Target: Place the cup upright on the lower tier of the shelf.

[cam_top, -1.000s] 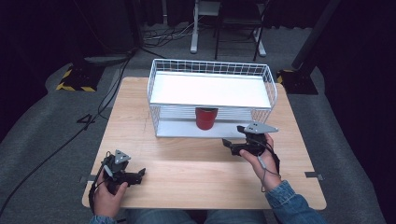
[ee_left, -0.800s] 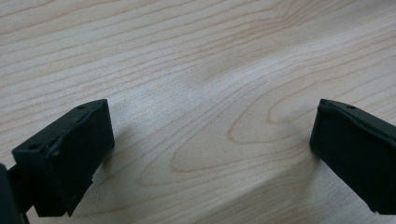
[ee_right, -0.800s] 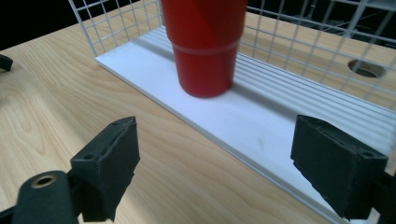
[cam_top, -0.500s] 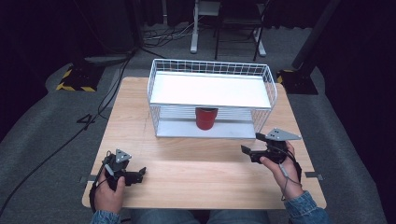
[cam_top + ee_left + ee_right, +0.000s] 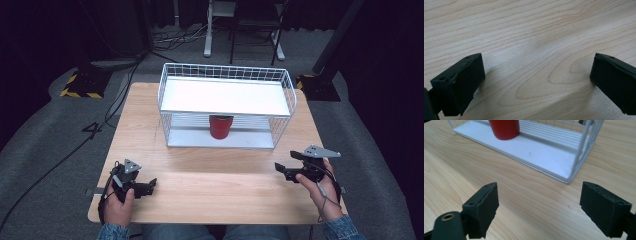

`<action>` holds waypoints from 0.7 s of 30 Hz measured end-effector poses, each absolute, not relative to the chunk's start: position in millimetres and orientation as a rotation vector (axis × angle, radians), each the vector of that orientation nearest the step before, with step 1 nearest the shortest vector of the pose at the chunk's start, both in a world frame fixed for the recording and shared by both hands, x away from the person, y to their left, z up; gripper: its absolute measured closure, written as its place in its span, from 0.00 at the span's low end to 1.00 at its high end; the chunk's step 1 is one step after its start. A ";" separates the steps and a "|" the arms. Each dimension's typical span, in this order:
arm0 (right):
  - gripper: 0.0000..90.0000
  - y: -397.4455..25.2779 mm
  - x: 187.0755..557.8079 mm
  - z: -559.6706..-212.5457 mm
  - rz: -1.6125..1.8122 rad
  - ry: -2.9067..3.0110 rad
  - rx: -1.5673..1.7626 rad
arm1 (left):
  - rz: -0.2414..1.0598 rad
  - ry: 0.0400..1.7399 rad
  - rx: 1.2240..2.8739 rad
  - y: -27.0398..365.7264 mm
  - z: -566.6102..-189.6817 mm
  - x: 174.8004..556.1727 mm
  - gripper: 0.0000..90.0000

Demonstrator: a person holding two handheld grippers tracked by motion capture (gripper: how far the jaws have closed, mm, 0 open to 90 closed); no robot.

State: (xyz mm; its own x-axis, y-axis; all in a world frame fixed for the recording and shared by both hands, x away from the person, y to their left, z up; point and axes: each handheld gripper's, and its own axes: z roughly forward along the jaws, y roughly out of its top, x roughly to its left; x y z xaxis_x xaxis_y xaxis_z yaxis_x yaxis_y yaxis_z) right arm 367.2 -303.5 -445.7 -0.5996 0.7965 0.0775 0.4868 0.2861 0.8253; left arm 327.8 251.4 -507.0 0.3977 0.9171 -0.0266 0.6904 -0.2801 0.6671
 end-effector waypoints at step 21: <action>0.18 -333.8 364.2 -489.7 1.044 2.279 1.287 | 0.492 1.375 2.055 250.5 -507.0 328.4 0.00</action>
State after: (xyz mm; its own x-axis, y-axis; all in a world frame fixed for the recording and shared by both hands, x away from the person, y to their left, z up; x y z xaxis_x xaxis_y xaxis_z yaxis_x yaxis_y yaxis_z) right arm 364.2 -333.8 -489.7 -0.5417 0.8374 0.0723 0.6018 0.3264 0.7289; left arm 328.4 250.5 -507.0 0.3914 0.9198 -0.0286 0.6931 -0.2742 0.6667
